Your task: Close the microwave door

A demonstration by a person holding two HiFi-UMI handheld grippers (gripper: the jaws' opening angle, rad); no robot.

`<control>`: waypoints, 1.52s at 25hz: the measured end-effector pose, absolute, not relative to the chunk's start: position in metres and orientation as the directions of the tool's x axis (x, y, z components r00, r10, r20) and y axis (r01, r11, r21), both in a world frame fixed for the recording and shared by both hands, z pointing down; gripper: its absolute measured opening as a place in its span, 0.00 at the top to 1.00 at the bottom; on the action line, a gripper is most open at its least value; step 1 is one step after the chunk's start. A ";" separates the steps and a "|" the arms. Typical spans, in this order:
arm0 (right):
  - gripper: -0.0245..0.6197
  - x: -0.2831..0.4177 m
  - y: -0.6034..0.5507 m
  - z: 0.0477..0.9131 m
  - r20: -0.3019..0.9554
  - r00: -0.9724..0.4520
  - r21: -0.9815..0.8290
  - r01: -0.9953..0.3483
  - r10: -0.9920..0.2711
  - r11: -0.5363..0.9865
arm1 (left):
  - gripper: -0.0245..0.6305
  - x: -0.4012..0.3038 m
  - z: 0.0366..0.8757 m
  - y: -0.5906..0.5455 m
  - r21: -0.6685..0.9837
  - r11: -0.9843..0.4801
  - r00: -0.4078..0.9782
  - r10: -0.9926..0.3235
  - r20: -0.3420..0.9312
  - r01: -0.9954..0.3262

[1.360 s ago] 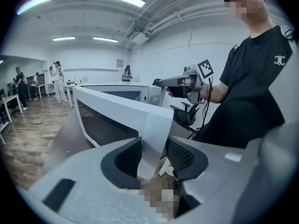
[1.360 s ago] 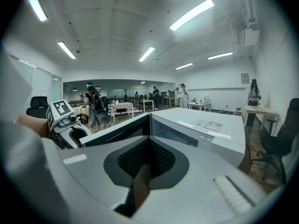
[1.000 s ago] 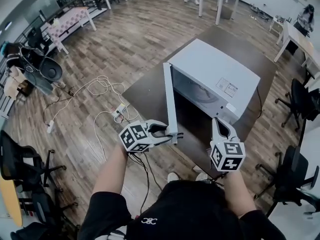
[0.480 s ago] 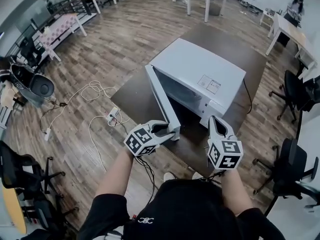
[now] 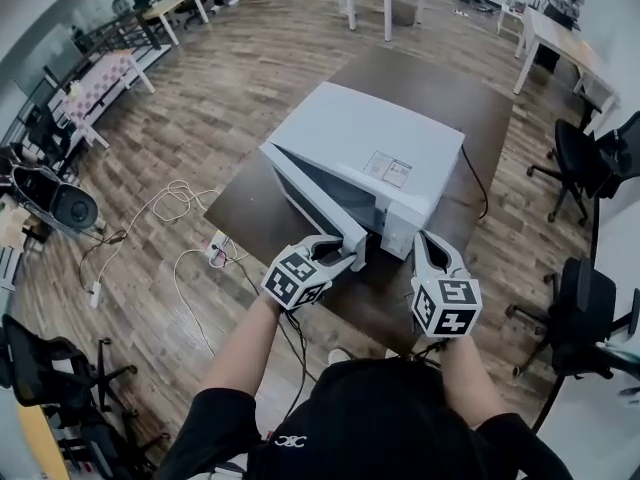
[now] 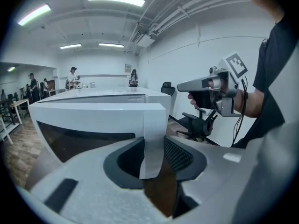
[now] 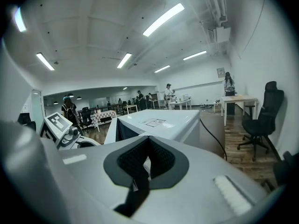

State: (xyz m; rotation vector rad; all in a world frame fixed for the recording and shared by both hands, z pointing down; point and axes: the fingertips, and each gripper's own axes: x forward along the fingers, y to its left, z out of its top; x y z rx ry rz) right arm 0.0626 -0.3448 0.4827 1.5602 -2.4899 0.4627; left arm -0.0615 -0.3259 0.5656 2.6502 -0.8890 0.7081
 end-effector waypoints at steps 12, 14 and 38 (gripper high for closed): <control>0.95 0.102 -0.359 0.488 0.310 -0.372 -0.185 -0.926 -0.875 0.329 | 0.74 -0.027 0.565 -0.375 0.105 -0.741 0.677 -0.535 0.506 -0.663; 0.95 0.105 -0.360 0.488 0.310 -0.368 -0.184 -0.928 -0.877 0.324 | 0.74 -0.024 0.565 -0.382 0.106 -0.736 0.674 -0.539 0.506 -0.668; 0.95 0.103 -0.352 0.486 0.300 -0.397 -0.185 -0.916 -0.867 0.356 | 0.71 -0.017 0.559 -0.394 0.126 -0.609 0.596 -0.677 0.433 -0.783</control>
